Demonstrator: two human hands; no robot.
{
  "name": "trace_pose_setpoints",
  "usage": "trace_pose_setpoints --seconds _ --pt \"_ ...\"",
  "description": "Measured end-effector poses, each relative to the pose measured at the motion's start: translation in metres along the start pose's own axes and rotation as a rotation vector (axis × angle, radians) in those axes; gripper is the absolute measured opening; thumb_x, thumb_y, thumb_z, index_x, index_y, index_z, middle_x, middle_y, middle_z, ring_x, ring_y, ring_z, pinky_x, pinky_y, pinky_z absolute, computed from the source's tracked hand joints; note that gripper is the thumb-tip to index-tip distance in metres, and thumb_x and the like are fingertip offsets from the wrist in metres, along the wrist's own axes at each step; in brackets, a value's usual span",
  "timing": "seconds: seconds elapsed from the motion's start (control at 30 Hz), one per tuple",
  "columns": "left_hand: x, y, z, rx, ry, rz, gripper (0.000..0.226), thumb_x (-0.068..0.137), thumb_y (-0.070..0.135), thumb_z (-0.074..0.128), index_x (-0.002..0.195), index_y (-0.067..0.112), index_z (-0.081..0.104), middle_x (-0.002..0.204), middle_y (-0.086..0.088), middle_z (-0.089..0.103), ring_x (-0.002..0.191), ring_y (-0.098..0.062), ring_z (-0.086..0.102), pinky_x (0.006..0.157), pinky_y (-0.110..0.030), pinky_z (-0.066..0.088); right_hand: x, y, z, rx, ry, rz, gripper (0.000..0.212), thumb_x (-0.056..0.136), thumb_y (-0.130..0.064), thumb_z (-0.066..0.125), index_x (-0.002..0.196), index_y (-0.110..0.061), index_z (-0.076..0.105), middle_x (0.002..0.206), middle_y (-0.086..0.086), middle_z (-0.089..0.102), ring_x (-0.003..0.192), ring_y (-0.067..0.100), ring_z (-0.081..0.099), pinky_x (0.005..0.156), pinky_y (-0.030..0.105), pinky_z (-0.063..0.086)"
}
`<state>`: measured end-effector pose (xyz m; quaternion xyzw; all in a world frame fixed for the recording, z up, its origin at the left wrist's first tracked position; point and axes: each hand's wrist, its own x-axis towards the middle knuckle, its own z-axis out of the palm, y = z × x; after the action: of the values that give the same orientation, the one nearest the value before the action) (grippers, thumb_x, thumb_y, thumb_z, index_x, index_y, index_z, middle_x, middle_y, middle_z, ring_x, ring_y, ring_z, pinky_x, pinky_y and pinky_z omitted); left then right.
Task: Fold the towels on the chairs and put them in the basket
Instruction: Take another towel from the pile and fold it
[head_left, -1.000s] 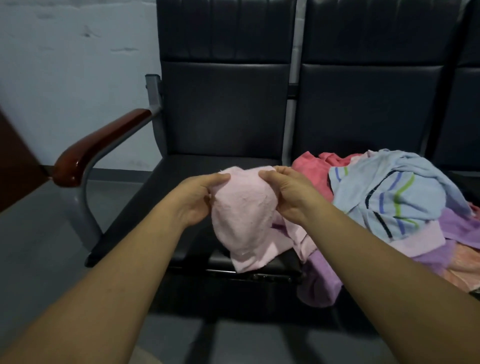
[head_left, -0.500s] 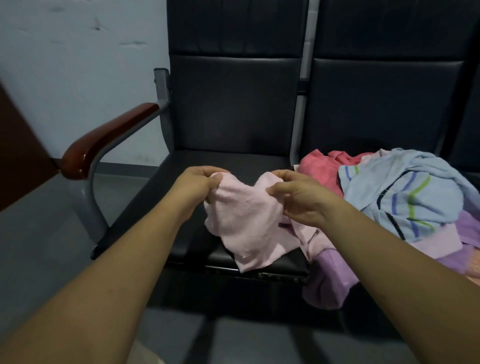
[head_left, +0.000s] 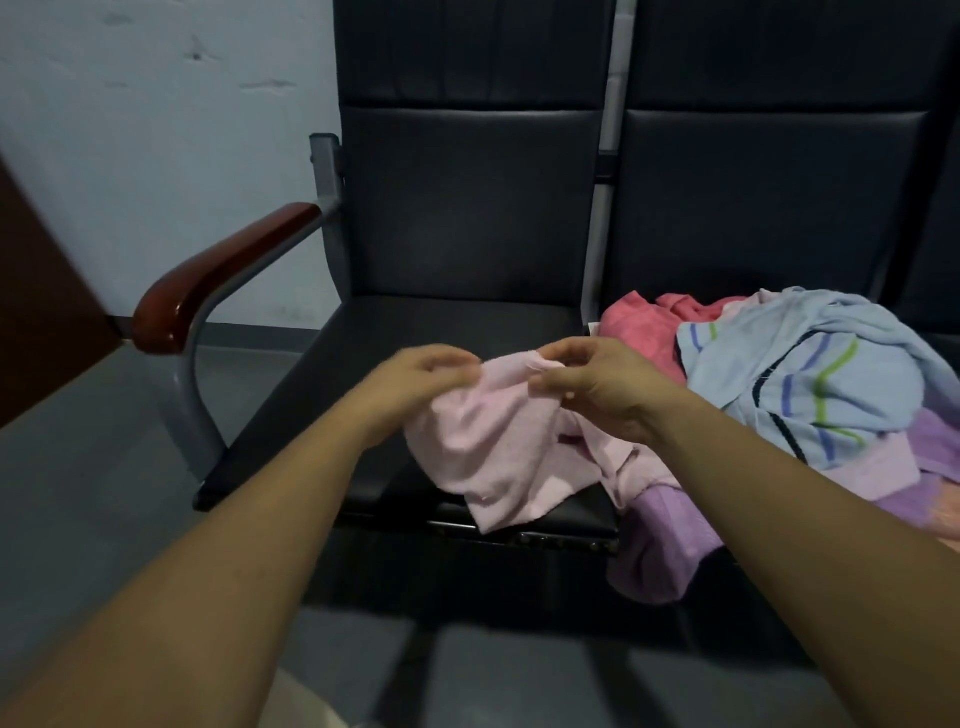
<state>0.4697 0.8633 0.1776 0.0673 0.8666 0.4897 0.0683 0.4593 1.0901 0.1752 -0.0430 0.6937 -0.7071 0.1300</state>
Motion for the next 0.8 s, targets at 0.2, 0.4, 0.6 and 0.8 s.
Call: trace_pose_setpoints --seconds 0.2,0.4,0.6,0.8 --pt "0.005 0.014 0.026 0.082 0.056 0.115 0.018 0.091 0.037 0.07 0.096 0.021 0.076 0.088 -0.002 0.075 0.089 -0.018 0.071 0.083 -0.041 0.056 0.007 -0.005 0.018 0.177 0.014 -0.065 0.012 0.089 0.001 0.067 0.099 0.0 0.06 0.063 0.003 0.064 0.051 0.009 0.06 0.058 0.024 0.052" --pt "0.005 0.005 0.021 -0.387 0.036 0.003 0.02 0.096 0.03 0.065 0.103 0.014 0.077 0.1 -0.012 0.077 0.099 -0.031 0.073 0.101 -0.053 0.052 0.005 0.007 0.013 0.003 -0.143 0.213 0.062 0.088 -0.057 0.065 0.112 0.0 0.067 0.101 0.012 0.072 0.092 0.032 0.069 0.086 0.039 0.057" --pt "0.004 0.007 0.008 -0.333 0.111 0.0 0.016 0.094 0.025 0.068 0.101 0.015 0.078 0.097 -0.007 0.078 0.097 -0.026 0.074 0.097 -0.05 0.055 0.012 0.008 0.016 0.208 -0.048 0.094 0.009 0.092 -0.018 0.067 0.09 -0.009 0.066 0.092 0.014 0.068 0.094 0.031 0.062 0.09 0.045 0.05" --pt "-0.006 0.005 -0.004 -0.294 0.237 0.033 0.014 0.089 0.024 0.075 0.1 0.016 0.078 0.093 -0.002 0.078 0.092 -0.022 0.074 0.092 -0.043 0.058 0.009 0.003 0.009 0.622 -0.1 0.063 0.021 0.081 -0.006 0.063 0.102 -0.003 0.063 0.111 0.017 0.066 0.112 0.036 0.059 0.11 0.045 0.037"
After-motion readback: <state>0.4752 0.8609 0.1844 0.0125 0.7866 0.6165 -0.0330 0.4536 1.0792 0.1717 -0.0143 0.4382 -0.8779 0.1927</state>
